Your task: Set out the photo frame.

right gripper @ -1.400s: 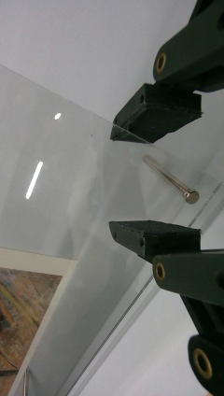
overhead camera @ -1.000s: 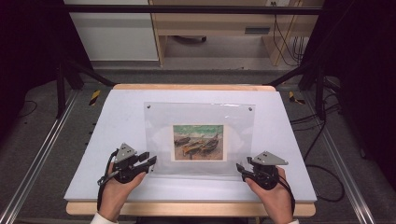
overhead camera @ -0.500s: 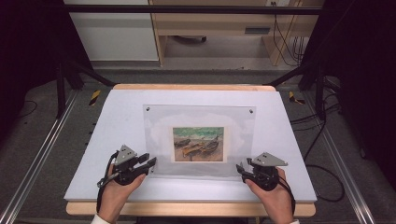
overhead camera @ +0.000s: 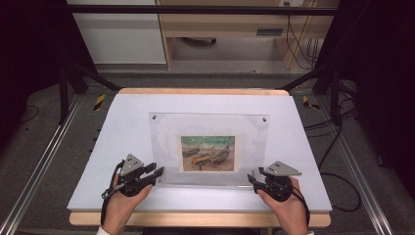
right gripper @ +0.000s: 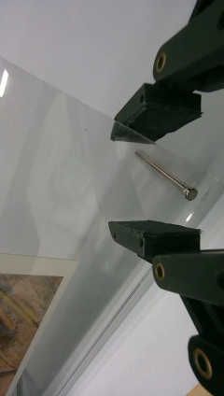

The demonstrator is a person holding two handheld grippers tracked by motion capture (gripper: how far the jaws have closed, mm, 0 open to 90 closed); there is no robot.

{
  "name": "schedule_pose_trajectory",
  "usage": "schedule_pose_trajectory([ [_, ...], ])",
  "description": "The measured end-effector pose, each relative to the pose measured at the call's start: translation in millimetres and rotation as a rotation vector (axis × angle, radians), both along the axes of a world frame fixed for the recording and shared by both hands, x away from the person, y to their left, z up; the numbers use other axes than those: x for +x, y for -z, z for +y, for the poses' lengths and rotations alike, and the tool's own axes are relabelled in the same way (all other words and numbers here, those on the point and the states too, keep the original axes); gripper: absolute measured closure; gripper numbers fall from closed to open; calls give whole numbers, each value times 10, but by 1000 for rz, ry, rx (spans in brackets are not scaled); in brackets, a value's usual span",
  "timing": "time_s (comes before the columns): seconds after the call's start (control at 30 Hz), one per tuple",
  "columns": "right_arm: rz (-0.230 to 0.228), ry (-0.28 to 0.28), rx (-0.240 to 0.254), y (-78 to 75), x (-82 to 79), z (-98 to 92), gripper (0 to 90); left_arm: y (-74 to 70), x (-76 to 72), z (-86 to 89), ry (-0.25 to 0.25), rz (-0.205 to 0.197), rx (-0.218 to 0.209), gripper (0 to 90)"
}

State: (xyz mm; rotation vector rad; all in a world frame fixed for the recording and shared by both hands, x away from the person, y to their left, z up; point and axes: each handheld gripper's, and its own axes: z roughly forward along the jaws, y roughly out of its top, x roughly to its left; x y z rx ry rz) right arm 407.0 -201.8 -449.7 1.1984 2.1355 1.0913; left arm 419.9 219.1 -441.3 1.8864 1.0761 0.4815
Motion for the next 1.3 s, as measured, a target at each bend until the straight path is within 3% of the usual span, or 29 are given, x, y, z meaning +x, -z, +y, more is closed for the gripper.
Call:
schedule_pose_trajectory([
  [1.3,16,-29,-31,41,-47,19,470,27,-120,-13,13,3,41,639],
])
